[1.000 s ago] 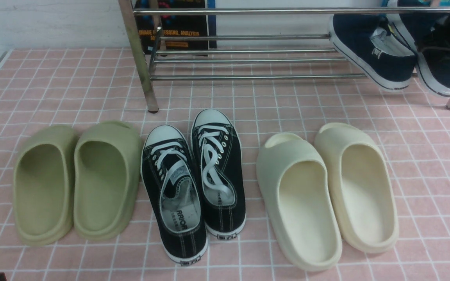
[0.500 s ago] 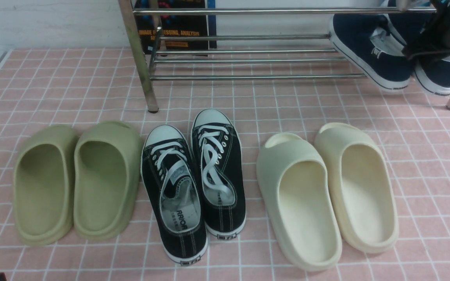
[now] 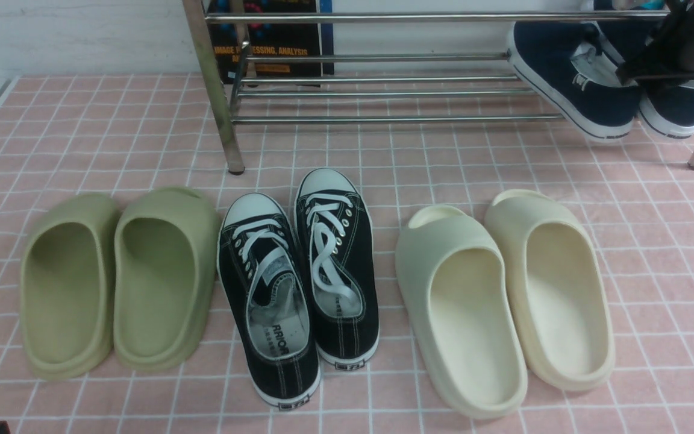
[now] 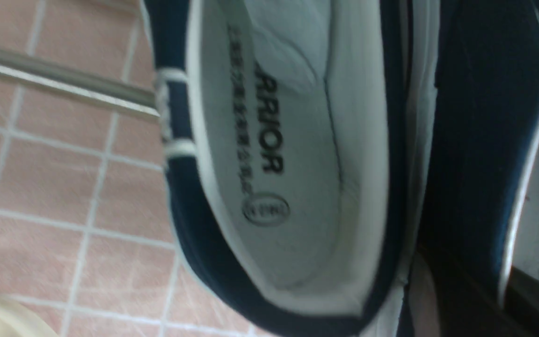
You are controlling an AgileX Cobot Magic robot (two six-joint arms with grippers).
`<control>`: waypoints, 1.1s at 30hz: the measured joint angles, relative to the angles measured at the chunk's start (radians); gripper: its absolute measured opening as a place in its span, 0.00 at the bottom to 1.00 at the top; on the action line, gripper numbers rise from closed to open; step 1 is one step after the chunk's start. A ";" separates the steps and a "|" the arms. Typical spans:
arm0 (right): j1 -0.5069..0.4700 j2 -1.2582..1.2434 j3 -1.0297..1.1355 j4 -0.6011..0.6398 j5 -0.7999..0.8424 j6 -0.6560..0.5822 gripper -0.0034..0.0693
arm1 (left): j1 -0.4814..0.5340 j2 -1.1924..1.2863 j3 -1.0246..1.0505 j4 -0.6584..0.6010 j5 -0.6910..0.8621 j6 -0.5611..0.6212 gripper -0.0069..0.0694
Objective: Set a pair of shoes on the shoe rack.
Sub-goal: Use the right arm to put a shoe into the shoe rack
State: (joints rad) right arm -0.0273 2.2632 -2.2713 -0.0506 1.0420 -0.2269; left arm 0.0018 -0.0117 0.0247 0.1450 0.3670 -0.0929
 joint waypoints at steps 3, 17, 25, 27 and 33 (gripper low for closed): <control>0.000 0.010 0.000 0.004 -0.015 0.000 0.06 | 0.000 0.000 0.000 0.000 0.000 0.000 0.41; -0.003 0.006 -0.001 0.008 -0.033 0.001 0.49 | 0.000 0.000 0.000 0.000 0.000 0.000 0.41; -0.004 -0.089 -0.005 0.027 0.127 0.001 0.71 | 0.000 0.000 0.000 0.000 0.000 0.000 0.41; -0.004 -0.100 -0.005 0.016 0.178 0.001 0.67 | 0.000 0.000 0.000 0.000 0.000 0.000 0.41; -0.004 -0.098 0.025 0.011 0.203 0.003 0.33 | 0.000 0.000 0.000 0.000 0.000 0.000 0.41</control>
State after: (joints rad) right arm -0.0311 2.1656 -2.2463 -0.0391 1.2453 -0.2237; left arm 0.0018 -0.0117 0.0247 0.1450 0.3670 -0.0929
